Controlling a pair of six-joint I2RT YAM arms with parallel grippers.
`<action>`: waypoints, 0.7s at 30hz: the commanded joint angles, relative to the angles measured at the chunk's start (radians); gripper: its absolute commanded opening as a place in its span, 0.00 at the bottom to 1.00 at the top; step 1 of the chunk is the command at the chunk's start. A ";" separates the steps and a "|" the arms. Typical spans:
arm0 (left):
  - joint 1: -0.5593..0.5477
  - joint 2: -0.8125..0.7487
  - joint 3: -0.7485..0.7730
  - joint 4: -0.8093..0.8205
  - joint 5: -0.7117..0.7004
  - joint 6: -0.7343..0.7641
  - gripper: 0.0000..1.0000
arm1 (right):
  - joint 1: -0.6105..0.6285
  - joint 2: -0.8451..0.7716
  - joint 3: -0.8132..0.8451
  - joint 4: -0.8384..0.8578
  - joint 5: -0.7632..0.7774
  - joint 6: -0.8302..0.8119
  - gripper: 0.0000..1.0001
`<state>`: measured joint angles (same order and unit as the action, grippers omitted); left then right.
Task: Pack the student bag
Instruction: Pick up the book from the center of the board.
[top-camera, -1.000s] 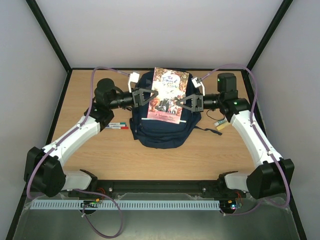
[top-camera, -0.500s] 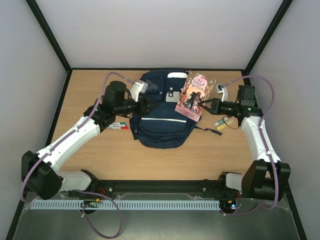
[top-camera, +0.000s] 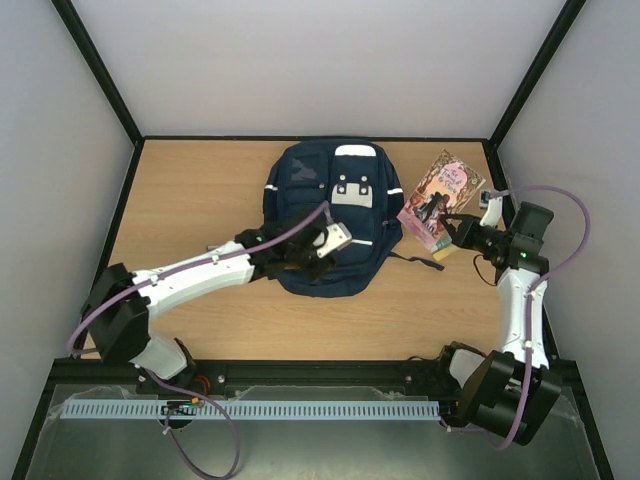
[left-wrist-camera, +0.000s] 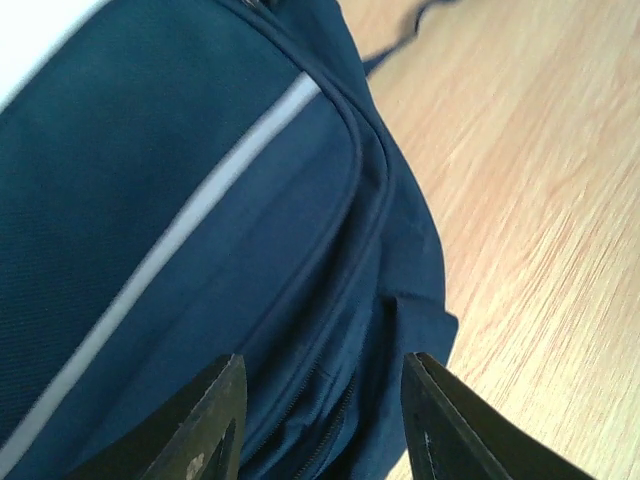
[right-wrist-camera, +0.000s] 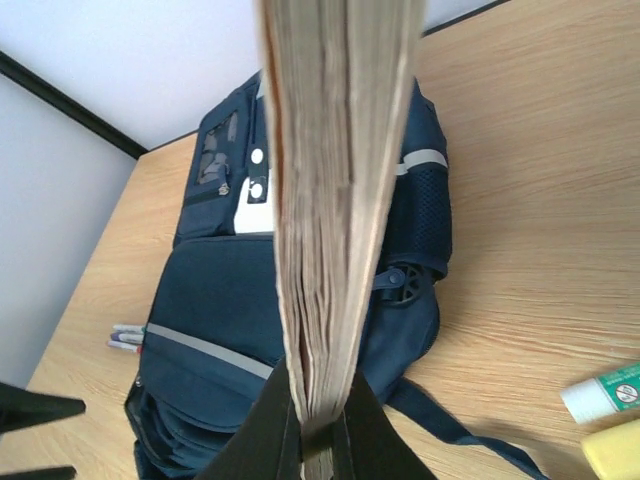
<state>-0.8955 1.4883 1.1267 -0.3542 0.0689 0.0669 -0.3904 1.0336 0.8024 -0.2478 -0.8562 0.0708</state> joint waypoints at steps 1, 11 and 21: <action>-0.047 0.073 0.023 -0.075 -0.118 0.116 0.45 | -0.006 -0.015 -0.026 0.058 0.017 -0.019 0.01; -0.092 0.170 -0.019 -0.009 -0.270 0.126 0.48 | -0.007 -0.066 -0.061 0.069 0.013 -0.030 0.01; -0.086 0.310 0.052 -0.011 -0.332 0.090 0.47 | -0.006 -0.078 -0.063 0.061 0.064 -0.043 0.01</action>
<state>-0.9821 1.7916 1.1667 -0.3763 -0.2481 0.1669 -0.3927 0.9817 0.7483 -0.2062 -0.7933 0.0479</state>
